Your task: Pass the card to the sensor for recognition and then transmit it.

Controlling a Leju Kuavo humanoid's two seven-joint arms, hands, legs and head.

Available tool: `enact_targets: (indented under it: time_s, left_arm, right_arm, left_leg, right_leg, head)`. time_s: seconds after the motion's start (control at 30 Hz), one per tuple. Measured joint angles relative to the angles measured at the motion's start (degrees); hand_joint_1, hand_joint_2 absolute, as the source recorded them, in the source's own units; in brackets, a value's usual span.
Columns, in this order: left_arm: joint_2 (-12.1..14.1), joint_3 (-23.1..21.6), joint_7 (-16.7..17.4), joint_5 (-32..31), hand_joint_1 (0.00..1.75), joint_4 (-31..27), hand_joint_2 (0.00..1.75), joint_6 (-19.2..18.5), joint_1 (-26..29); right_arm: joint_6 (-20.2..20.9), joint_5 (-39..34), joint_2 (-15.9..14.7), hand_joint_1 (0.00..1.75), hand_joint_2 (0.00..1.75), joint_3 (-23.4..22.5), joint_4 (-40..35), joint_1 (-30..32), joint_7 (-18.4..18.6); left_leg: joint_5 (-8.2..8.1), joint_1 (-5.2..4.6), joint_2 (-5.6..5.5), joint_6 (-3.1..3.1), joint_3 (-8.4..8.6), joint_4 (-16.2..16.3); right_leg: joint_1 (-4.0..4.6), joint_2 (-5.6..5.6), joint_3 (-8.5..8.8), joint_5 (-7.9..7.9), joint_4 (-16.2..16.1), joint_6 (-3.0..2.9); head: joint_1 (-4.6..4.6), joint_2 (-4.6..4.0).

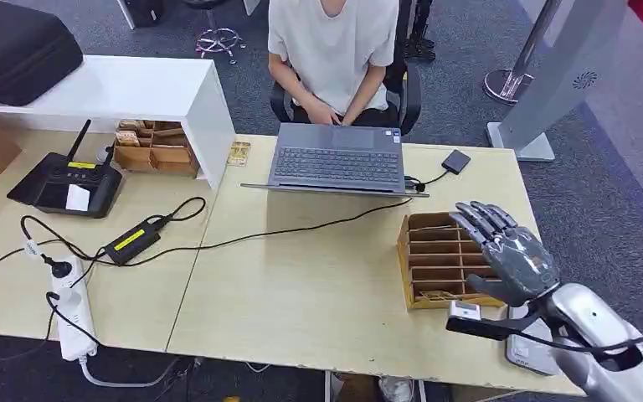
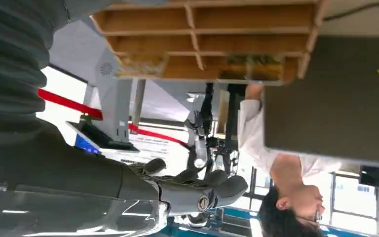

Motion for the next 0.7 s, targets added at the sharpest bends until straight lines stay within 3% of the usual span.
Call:
enact_targets:
  time_s: [0.27, 0.5, 0.7]
  left_arm:
    - [1.20, 1.22, -1.05, 0.00, 0.00, 0.00, 1.75, -0.50, 1.41]
    - [1.68, 1.88, -1.03, -0.20, 0.00, 0.00, 1.75, -0.57, 1.71]
    - [1.84, 2.40, -0.81, -0.63, 0.00, 0.00, 1.75, -0.57, 1.72]
  right_arm:
    - [-0.88, 0.83, -5.79, 0.00, 1.75, -9.01, -5.66, 13.67, 1.51]
    - [1.98, 2.29, -6.47, 0.00, 1.75, -13.94, -7.80, 18.35, 0.13]
    - [2.51, 3.41, -6.03, 0.00, 1.75, -14.71, -7.69, 18.92, -1.53]
  left_leg:
    - [-0.17, -0.02, 0.08, 0.07, 0.01, 0.00]
    - [-0.16, -0.01, 0.09, 0.07, 0.04, -0.01]
    - [-0.16, -0.01, 0.12, 0.07, 0.04, -0.01]
  right_leg:
    - [-0.01, 0.04, 0.00, -0.09, -0.01, 0.04]
    - [0.00, 0.05, 0.00, -0.10, 0.01, 0.04]
    - [-0.01, 0.08, 0.01, -0.10, 0.01, 0.04]
  head:
    - [0.00, 0.00]
    - [0.00, 0.00]
    - [0.02, 0.00]
